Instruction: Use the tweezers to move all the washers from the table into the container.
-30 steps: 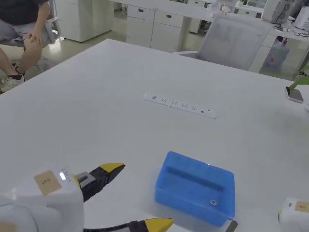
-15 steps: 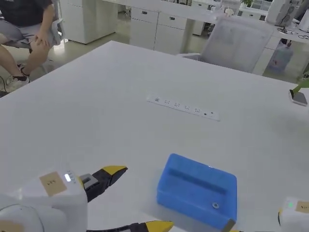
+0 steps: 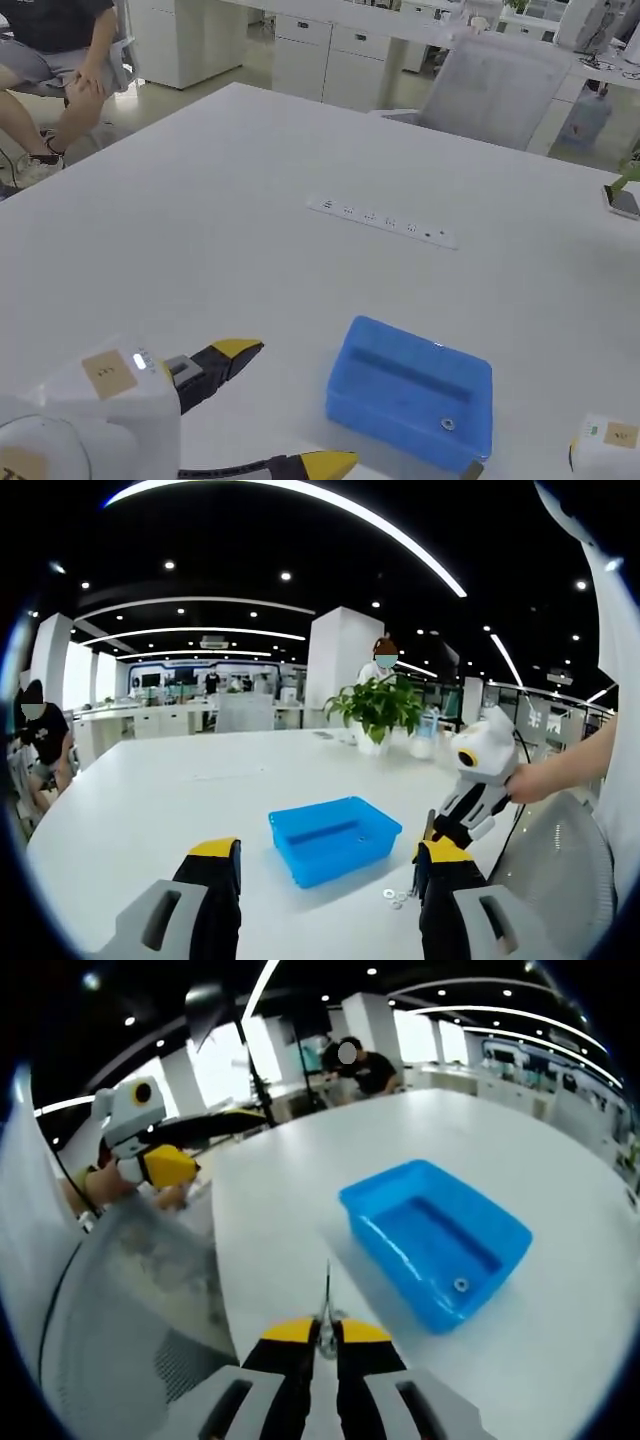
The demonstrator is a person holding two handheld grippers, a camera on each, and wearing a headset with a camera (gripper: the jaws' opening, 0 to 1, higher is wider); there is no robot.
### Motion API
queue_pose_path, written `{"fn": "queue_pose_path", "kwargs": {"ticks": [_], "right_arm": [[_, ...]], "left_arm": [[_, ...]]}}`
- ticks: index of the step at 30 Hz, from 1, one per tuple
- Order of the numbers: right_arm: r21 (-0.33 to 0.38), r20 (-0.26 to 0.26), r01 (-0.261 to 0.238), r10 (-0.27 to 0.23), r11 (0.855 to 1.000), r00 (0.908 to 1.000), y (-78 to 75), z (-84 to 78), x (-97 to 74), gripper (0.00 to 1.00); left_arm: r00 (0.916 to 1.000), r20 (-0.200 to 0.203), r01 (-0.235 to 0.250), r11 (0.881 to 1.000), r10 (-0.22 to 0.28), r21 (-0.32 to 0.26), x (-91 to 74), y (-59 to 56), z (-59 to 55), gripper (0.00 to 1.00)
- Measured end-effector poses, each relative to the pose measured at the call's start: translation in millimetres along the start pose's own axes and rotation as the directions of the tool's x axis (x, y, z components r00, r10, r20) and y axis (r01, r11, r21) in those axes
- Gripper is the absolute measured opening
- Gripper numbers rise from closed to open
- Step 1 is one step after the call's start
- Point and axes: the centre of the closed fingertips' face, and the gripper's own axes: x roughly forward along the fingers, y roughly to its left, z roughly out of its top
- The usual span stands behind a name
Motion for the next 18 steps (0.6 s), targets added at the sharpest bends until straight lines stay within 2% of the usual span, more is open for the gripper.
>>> {"fn": "queue_pose_path", "kwargs": {"ticks": [6,9,12,14,15,17,18], "right_arm": [[-0.022,0.001,-0.008,0.008,1.0,1.0,8.4,-2.7,-0.9,0.04],[-0.079,-0.009,-0.013,0.012,0.997,0.9999,15.8,-5.0,-0.1,0.04],[-0.201,-0.041,-0.003,-0.006,0.98,0.9991,23.7,-5.7,0.9,0.04],[-0.27,-0.068,0.003,-0.022,0.963,0.9974,27.6,-6.9,1.8,0.04],[-0.283,-0.073,-0.003,-0.019,0.959,0.9972,30.1,-6.7,2.9,0.04],[-0.276,-0.08,-0.007,-0.016,0.961,0.9967,34.0,-6.4,4.7,0.04],[-0.292,-0.08,-0.002,-0.023,0.956,0.9965,33.6,-6.1,5.4,0.04]], "left_arm": [[1.0,-0.003,0.001,1.0,-0.001,0.003,0.2,-0.4,-0.3,0.73],[1.0,-0.002,0.002,1.0,-0.002,0.002,0.0,-0.5,-0.2,0.73],[1.0,-0.003,0.004,1.0,-0.004,0.005,-0.2,-1.0,-0.2,0.73],[1.0,-0.003,0.004,1.0,-0.004,0.006,-0.5,-0.7,-0.6,0.73],[1.0,-0.004,0.004,1.0,-0.004,0.007,-0.6,-0.6,-0.8,0.73],[1.0,-0.005,0.003,1.0,-0.003,0.009,-0.8,-1.0,-0.5,0.72],[1.0,-0.003,0.004,1.0,-0.004,0.008,-0.9,-1.0,-0.3,0.72]]}}
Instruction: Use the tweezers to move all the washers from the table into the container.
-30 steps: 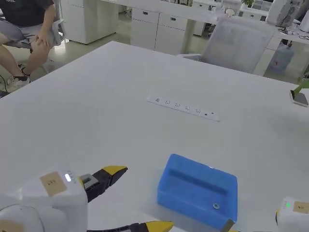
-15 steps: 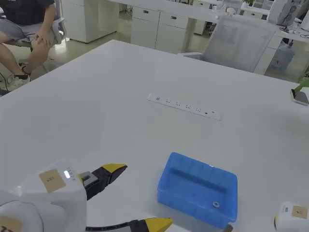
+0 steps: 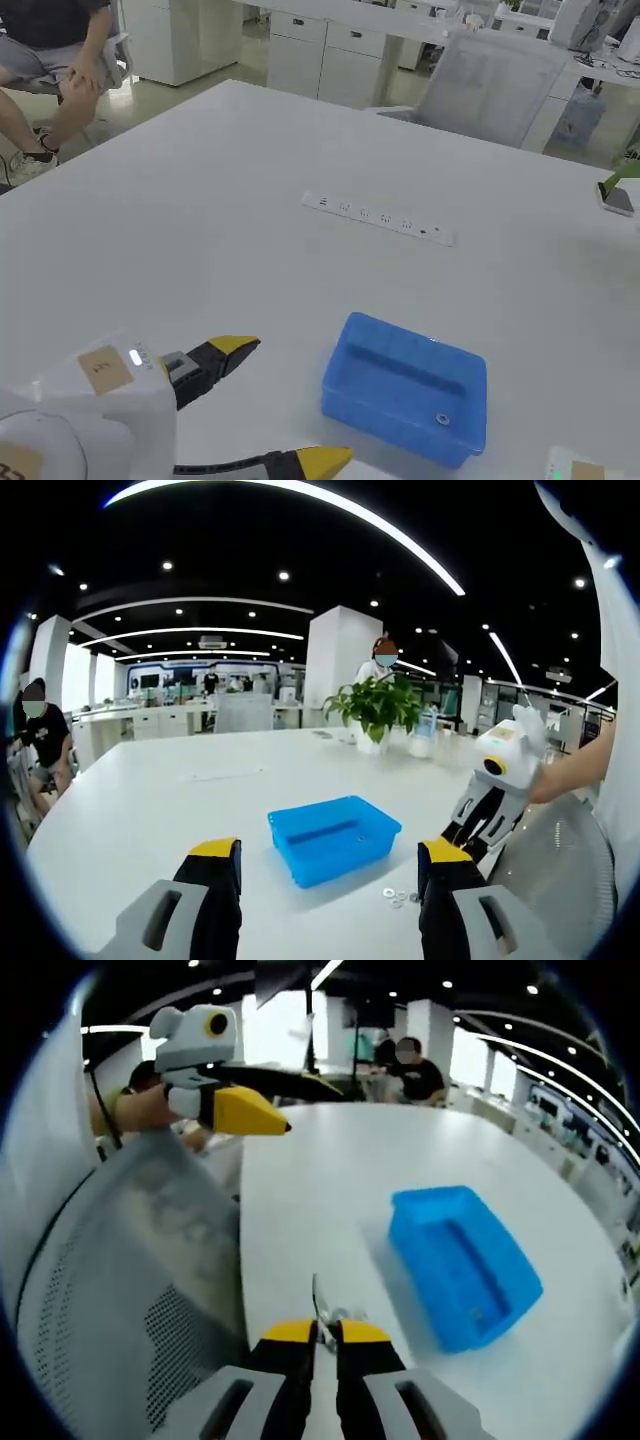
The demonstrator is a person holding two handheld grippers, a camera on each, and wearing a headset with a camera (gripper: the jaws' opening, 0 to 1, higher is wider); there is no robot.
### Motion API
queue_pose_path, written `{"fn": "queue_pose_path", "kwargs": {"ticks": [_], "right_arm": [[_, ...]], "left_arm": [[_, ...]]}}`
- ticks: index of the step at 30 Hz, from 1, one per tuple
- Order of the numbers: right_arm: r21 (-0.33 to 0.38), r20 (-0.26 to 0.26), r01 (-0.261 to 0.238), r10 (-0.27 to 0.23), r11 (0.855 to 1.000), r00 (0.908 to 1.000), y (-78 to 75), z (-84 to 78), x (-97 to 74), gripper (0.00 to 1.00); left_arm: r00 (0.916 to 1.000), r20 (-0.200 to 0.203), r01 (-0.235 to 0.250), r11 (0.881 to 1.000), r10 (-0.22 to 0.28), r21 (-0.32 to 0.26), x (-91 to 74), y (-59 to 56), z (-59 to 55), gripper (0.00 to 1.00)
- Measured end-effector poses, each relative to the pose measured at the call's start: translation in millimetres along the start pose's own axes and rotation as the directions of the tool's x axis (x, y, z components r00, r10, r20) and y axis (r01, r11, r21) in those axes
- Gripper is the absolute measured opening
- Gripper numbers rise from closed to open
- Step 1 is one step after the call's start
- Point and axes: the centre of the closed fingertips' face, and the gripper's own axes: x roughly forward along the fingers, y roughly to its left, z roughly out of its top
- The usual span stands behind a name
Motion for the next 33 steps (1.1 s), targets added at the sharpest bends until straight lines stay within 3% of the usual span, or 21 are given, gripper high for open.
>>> {"fn": "queue_pose_path", "kwargs": {"ticks": [7,16,23,31,33], "right_arm": [[-0.042,-0.012,0.023,-0.024,0.999,0.9996,2.8,-1.5,0.6,0.04],[0.014,0.035,0.048,-0.049,0.999,0.9982,-2.4,0.0,1.5,0.03],[0.07,0.054,0.081,-0.085,0.994,0.9949,-3.9,0.3,1.7,0.03],[0.08,0.043,0.088,-0.091,0.993,0.9949,-5.4,-2.2,-1.3,0.03],[0.115,0.04,0.099,-0.105,0.988,0.9937,-5.8,-3.0,-1.9,0.03]], "left_arm": [[0.9999,0.009,-0.006,1.0,0.006,-0.002,-1.4,1.2,1.4,0.72],[0.9998,-0.018,0.005,1.0,-0.005,-0.016,1.2,-0.8,-3.7,0.72],[0.9997,0.001,0.023,0.999,-0.023,-0.039,0.9,-3.9,-0.6,0.73],[0.9999,0.013,-0.009,0.999,0.009,-0.04,-1.1,1.6,1.5,0.73],[0.9998,0.017,-0.003,0.999,0.004,-0.04,-1.2,0.5,2.2,0.73]]}}
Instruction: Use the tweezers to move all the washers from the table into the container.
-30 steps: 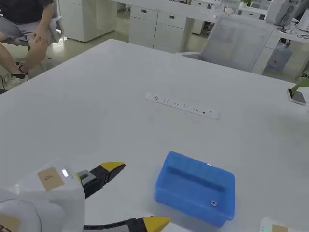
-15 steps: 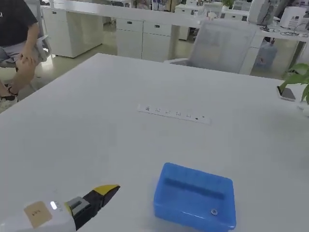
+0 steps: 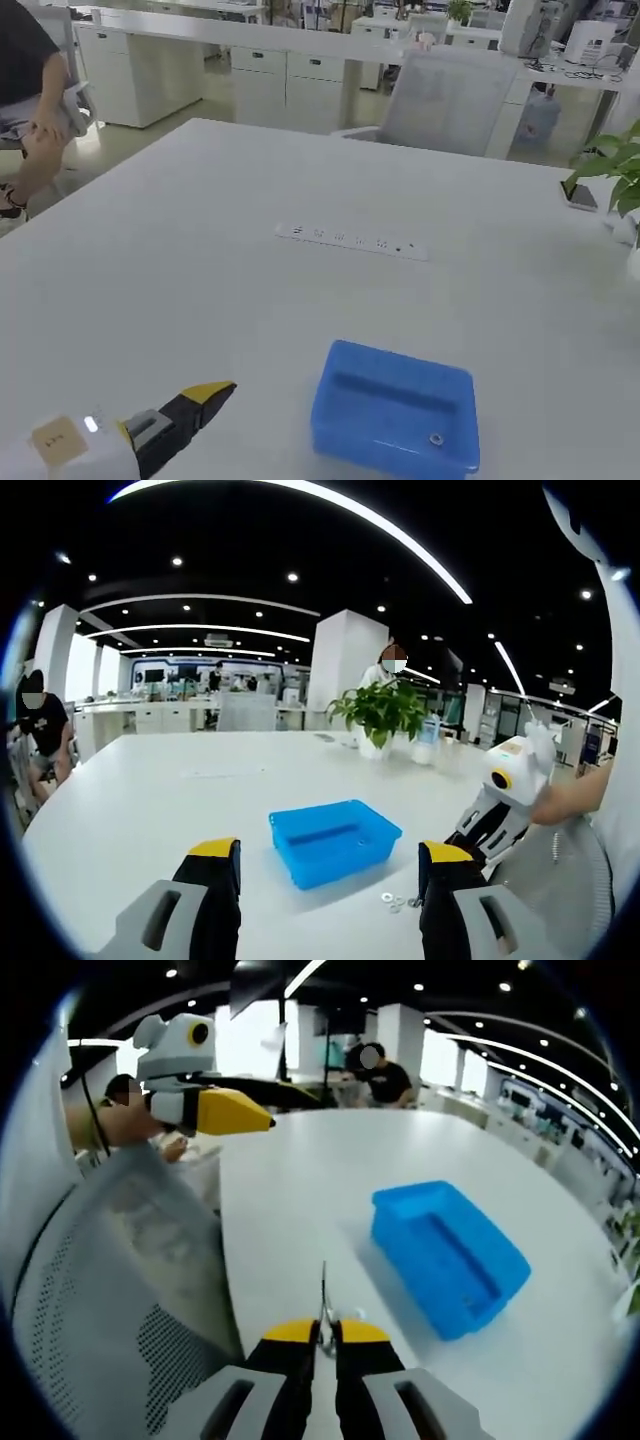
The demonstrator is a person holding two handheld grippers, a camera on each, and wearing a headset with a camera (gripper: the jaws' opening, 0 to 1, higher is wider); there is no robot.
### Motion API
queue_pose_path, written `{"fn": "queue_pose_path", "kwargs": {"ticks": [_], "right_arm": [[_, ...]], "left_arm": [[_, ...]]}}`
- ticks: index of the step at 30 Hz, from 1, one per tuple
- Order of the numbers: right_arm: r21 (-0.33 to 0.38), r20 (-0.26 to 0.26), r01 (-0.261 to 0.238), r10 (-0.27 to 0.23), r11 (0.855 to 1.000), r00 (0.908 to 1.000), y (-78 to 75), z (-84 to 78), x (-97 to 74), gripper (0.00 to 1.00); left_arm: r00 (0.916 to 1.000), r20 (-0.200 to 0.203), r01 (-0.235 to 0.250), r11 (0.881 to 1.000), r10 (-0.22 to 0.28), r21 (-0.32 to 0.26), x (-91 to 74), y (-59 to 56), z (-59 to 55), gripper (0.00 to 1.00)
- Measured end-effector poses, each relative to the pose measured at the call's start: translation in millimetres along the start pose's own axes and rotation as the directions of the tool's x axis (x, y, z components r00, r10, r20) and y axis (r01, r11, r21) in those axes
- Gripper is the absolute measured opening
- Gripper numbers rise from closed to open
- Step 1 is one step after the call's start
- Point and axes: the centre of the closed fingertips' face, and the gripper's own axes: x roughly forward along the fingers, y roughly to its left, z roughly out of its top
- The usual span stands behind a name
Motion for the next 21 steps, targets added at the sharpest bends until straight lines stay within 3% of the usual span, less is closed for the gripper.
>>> {"fn": "queue_pose_path", "kwargs": {"ticks": [3,6,13,15,17,21], "right_arm": [[0.039,-0.018,0.023,-0.023,0.999,0.9996,0.3,-0.2,-3.5,0.03],[0.057,0.005,0.029,-0.03,0.998,0.9995,0.2,8.5,-10.4,0.03],[0.059,0.024,0.077,-0.079,0.995,0.9966,-13.3,21.5,-21.8,0.03],[0.015,0.004,0.109,-0.109,0.994,0.9941,-18.3,21.5,-24.2,0.03],[0.008,-0.004,0.112,-0.112,0.994,0.9937,-18.0,22.4,-24.0,0.03],[0.042,0.032,0.109,-0.11,0.993,0.9934,-18.6,31.0,-26.4,0.03]], "left_arm": [[1.0,0.001,-0.003,1.0,0.003,0.009,-0.3,-0.1,0.1,0.73],[0.9998,0.006,-0.018,1.0,0.018,0.012,-1.4,3.3,0.7,0.73],[0.9998,0.013,-0.015,1.0,0.015,-0.003,-1.7,4.5,1.4,0.73],[0.9998,0.012,-0.013,1.0,0.013,0.003,-1.2,3.6,1.4,0.73],[0.9998,0.012,-0.014,1.0,0.014,0.006,-1.0,3.3,1.8,0.73],[0.9998,0.014,-0.015,1.0,0.015,-0.002,-1.0,4.0,2.4,0.73]]}}
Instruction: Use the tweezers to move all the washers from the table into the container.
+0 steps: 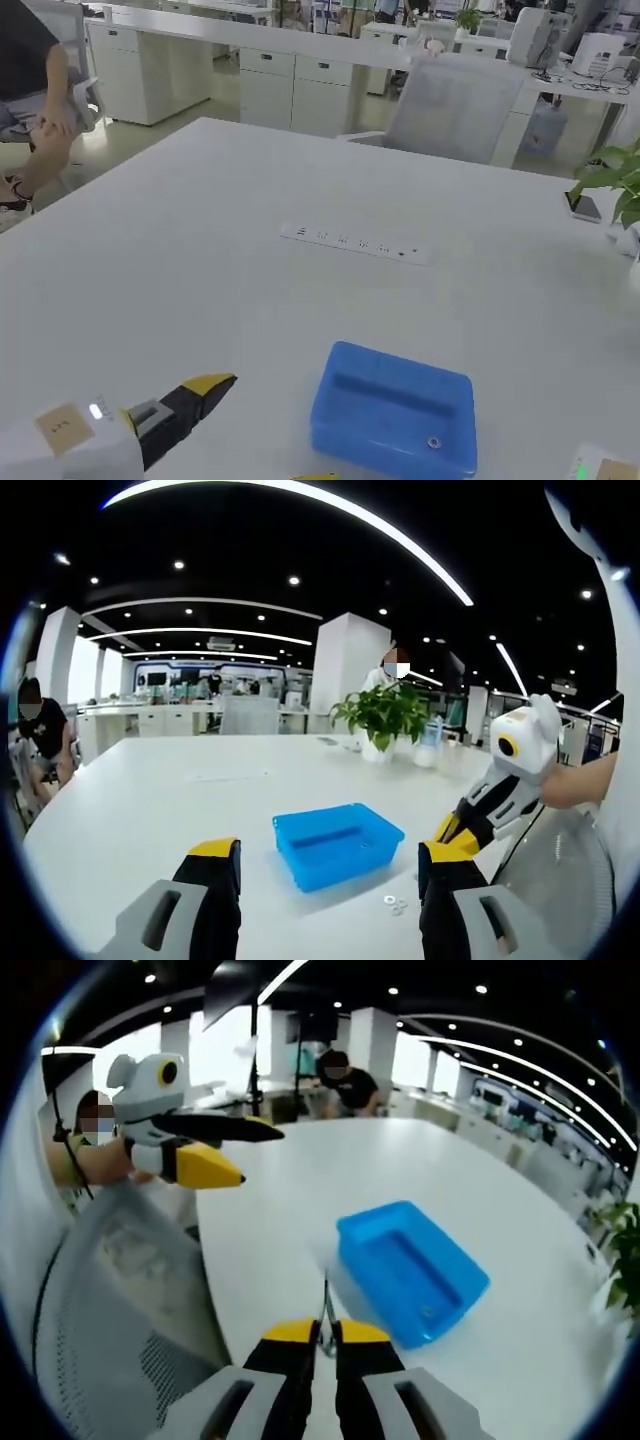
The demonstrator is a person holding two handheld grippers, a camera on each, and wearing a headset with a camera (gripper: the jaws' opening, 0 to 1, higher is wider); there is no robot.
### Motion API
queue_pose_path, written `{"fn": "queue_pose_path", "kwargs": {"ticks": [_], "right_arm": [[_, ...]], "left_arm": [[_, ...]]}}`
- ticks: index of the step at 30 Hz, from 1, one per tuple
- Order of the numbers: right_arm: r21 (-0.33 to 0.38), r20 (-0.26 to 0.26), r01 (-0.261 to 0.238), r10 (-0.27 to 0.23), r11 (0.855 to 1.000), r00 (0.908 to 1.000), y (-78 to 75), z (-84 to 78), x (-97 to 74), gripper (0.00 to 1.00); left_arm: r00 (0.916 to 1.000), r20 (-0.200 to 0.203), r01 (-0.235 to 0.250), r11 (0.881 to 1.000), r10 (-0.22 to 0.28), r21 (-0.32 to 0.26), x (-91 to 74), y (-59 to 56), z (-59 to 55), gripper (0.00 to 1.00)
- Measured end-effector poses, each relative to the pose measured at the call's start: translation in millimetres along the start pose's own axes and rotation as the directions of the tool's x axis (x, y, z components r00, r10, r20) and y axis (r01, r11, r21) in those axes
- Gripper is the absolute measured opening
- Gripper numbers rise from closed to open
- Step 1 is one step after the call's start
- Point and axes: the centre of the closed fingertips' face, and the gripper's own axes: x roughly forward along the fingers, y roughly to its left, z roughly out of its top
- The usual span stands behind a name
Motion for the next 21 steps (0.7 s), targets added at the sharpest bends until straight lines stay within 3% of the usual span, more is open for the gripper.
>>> {"fn": "queue_pose_path", "kwargs": {"ticks": [5,13,16,21], "right_arm": [[0.007,0.011,0.022,-0.022,1.0,0.9997,-5.9,4.8,-3.9,0.03],[0.08,0.033,0.065,-0.068,0.995,0.9971,-12.7,12.0,-5.8,0.03],[0.126,0.049,0.084,-0.091,0.989,0.9947,-14.1,17.8,-4.9,0.03],[0.197,0.069,0.121,-0.137,0.973,0.9882,-17.1,28.3,0.0,0.03]], "left_arm": [[1.0,-0.004,0.008,1.0,-0.008,0.001,0.8,-1.5,-0.5,0.73],[0.9993,-0.007,0.036,0.999,-0.036,-0.001,1.2,-5.6,-2.1,0.73],[0.9977,-0.034,0.058,0.998,-0.059,-0.024,3.2,-8.5,-7.8,0.74],[0.9953,-0.041,0.088,0.996,-0.088,0.017,2.4,-15.4,-8.5,0.75]]}}
